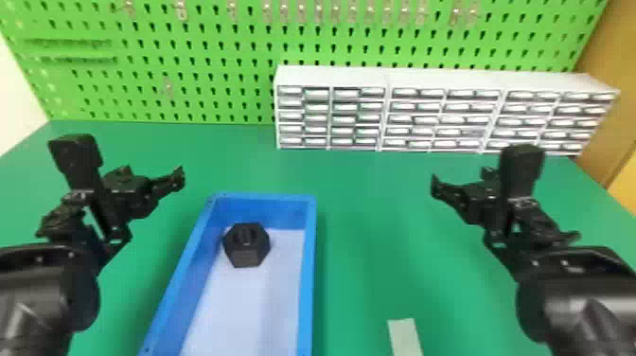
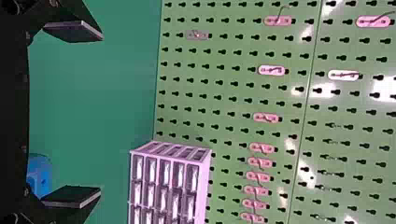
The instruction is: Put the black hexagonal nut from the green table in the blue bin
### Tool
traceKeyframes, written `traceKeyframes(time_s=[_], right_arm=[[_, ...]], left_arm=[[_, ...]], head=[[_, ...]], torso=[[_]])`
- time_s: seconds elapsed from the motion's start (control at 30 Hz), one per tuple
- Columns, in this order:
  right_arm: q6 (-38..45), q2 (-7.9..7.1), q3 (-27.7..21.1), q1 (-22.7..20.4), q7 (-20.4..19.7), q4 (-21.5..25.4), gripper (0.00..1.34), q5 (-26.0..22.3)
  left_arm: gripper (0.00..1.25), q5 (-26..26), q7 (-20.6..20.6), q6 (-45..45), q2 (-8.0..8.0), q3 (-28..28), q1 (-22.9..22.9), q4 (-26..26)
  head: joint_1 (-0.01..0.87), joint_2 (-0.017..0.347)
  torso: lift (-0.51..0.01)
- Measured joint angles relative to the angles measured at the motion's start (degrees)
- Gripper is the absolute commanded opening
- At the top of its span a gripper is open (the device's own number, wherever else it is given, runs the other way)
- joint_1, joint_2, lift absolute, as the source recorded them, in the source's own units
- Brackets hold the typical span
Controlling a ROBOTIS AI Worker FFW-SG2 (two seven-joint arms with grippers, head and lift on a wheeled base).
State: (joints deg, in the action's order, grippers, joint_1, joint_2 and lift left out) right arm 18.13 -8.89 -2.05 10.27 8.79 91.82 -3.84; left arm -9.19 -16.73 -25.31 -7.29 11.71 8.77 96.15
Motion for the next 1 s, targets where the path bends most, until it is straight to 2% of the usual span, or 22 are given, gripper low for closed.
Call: traceKeyframes(time_s=[0.13,0.27,0.4,0.6,0.67,0.9,1.0], right_arm=[[-0.3,0.02,-3.2,-1.1,0.0,0.7,1.14,-0.4],[0.4,-0.61,-5.8,-1.9,0.3,1.8,1.14,-0.5],[1.8,-1.35,-9.0,-2.8,2.4,3.1,1.16,-0.1],[3.4,-1.35,-13.3,-3.7,4.2,4.5,1.16,0.7],[4.3,-1.24,-14.1,-3.9,4.7,4.8,1.17,0.7],[8.5,-1.07,-15.6,-3.0,10.2,5.2,1.18,1.9],[9.3,-1.04,-15.7,-2.4,10.6,5.2,1.18,2.5]], left_arm=[[1.13,0.0,0.3,0.0,0.00,0.0,-0.2,0.0],[1.13,0.0,0.3,0.0,0.00,0.1,-0.4,0.0],[1.13,0.0,0.5,0.0,0.00,0.3,-0.5,0.0],[1.13,-0.3,1.2,0.0,0.00,0.9,-0.8,0.0],[1.13,-0.4,1.5,0.0,0.00,1.0,-0.9,0.0],[1.13,-0.3,2.0,0.1,0.00,1.1,-1.3,0.0],[1.13,-0.2,2.0,0.1,0.00,1.1,-1.3,0.0]], head=[[0.666,0.032],[0.666,0.032],[0.666,0.032],[0.666,0.032],[0.666,0.032],[0.666,0.032],[0.666,0.032]], torso=[[-0.100],[-0.100],[-0.100],[-0.100],[-0.100],[-0.100],[-0.100]])
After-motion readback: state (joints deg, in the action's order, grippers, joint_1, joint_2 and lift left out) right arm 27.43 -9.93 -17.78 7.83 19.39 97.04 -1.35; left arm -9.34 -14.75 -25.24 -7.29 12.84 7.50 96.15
